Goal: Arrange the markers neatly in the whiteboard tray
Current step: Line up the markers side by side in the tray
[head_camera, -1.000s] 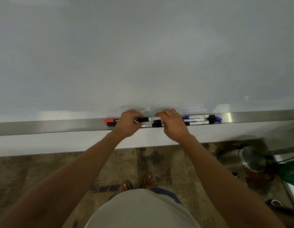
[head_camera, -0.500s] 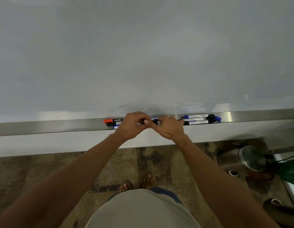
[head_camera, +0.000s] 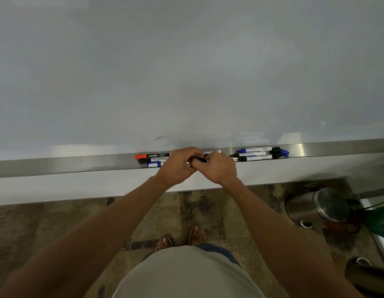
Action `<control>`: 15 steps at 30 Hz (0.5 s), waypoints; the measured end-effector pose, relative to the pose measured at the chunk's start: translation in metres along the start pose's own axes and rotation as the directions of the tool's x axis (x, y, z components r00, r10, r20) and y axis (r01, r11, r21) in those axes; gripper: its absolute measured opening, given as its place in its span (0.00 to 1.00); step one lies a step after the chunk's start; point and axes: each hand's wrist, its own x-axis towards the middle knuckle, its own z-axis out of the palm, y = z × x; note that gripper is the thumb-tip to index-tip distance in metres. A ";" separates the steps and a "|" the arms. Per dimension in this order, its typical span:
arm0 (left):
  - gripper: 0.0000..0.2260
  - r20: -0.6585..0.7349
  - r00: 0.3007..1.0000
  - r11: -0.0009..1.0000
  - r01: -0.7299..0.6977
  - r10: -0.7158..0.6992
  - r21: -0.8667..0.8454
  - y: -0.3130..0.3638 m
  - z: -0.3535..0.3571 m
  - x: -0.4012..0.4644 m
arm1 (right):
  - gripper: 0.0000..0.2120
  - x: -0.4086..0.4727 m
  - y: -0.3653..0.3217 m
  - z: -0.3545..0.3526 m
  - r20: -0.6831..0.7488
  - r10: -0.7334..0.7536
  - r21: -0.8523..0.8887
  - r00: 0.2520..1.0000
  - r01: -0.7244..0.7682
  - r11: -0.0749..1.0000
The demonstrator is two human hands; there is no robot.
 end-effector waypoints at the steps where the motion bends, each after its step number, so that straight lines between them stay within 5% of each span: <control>1: 0.14 0.002 1.000 1.000 -0.003 0.003 0.004 -0.001 0.002 0.000 | 0.32 0.000 0.001 0.001 -0.014 -0.004 -0.002 1.000 0.004 1.000; 10: 0.15 0.020 1.000 0.990 0.004 -0.007 0.144 -0.018 0.009 -0.002 | 0.37 -0.004 0.019 0.012 -0.121 -0.129 -0.116 0.984 0.115 0.987; 15: 0.13 -0.032 0.997 0.957 0.077 -0.071 0.279 -0.032 0.008 0.000 | 0.16 0.007 0.050 0.012 -0.121 -0.167 -0.083 0.978 0.158 0.984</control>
